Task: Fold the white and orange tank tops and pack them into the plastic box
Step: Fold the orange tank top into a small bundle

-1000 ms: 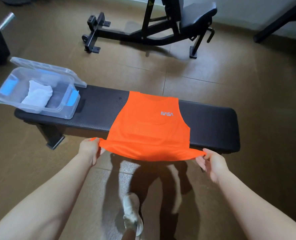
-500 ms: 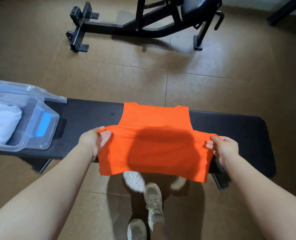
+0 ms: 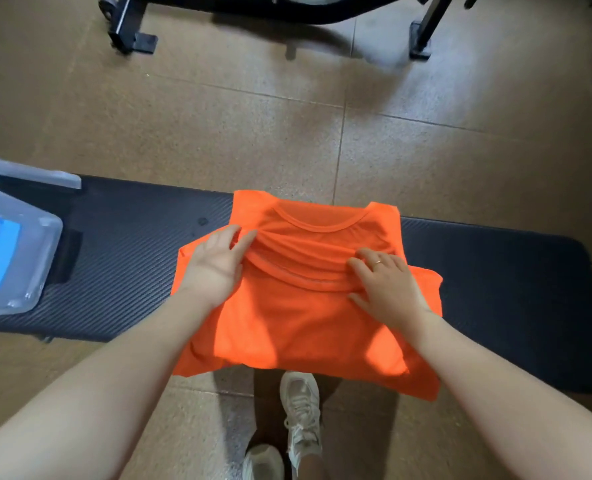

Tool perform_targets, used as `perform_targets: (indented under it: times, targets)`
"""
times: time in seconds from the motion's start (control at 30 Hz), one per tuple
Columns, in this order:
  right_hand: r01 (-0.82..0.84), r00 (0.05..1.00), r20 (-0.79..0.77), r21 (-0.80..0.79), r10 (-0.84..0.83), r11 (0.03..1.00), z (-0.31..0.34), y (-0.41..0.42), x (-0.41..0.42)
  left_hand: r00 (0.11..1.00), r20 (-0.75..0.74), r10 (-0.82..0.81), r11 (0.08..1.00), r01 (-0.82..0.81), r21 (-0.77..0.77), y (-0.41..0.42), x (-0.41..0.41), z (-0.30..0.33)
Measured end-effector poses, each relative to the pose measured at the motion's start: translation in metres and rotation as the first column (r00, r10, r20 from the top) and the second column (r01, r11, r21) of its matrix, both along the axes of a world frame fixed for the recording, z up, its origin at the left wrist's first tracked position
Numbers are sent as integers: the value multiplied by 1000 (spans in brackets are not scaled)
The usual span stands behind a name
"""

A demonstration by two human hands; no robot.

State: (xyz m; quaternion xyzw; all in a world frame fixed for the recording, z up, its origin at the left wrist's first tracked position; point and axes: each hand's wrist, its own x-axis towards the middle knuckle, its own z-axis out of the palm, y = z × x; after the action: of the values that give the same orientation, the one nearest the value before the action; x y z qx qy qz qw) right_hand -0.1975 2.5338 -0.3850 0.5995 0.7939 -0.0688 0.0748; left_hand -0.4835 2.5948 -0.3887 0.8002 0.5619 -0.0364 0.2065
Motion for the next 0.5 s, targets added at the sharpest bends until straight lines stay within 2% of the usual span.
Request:
perform_targets:
  times: [0.13,0.2,0.27,0.3,0.33,0.4,0.43,0.5]
  targets:
    - [-104,992,94,188,87,977,-9,8,-6,999,-51,-5,997,9,73,10,2,1]
    - [-83,993,95,212,64,974,-11,16,-8,999,-50,18,997,-14,75,16,2,0]
    - [25,999,37,178,-32,984,-8,25,-12,995,-71,75,994,-69,80,22,1,-1]
    - [137,991,-16,134,-136,981,-7,29,-14,990,-86,110,989,-101,104,25,1,-1]
    - [282,958,-85,79,-275,956,-4,34,-16,986,-98,135,983,-121,139,29,1,-1]
    - [522,829,-176,-95,-531,848,-4,45,-13,982,-139,127,983,-105,150,36,3,-1]
    - [529,810,-202,-153,-550,835,-5,47,-10,981,-157,116,986,-94,139,39,4,-2]
    - [371,891,-218,-159,-399,915,-4,47,-6,986,-123,109,986,-91,138,43,6,-4]
